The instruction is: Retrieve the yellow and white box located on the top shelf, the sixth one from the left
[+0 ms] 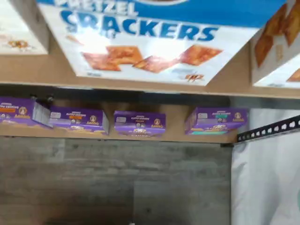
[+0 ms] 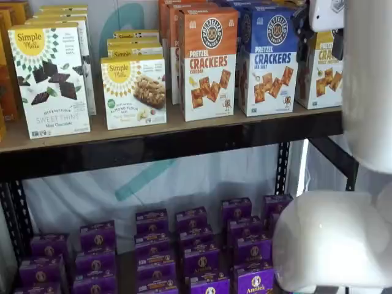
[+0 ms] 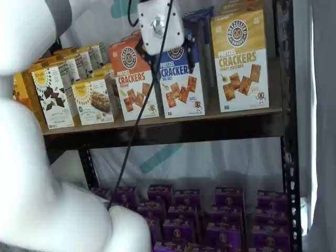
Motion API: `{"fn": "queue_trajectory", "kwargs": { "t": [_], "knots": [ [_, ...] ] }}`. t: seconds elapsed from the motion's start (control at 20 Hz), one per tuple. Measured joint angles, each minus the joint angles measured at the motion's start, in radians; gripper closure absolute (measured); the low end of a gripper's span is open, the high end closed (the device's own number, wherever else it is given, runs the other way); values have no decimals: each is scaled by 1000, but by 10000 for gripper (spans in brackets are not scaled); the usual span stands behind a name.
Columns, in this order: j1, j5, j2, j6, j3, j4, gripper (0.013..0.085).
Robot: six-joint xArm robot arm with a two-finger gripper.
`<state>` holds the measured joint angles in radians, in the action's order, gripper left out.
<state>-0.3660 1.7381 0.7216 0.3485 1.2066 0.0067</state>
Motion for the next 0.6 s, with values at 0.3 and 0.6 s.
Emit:
{"fn": "queue_trajectory", "kwargs": {
  "t": [0.3,0.6],
  "knots": [
    [-75,-32,-52,69,43,20,130],
    [-132,-68,-103,121,85,46,130]
  ]
}}
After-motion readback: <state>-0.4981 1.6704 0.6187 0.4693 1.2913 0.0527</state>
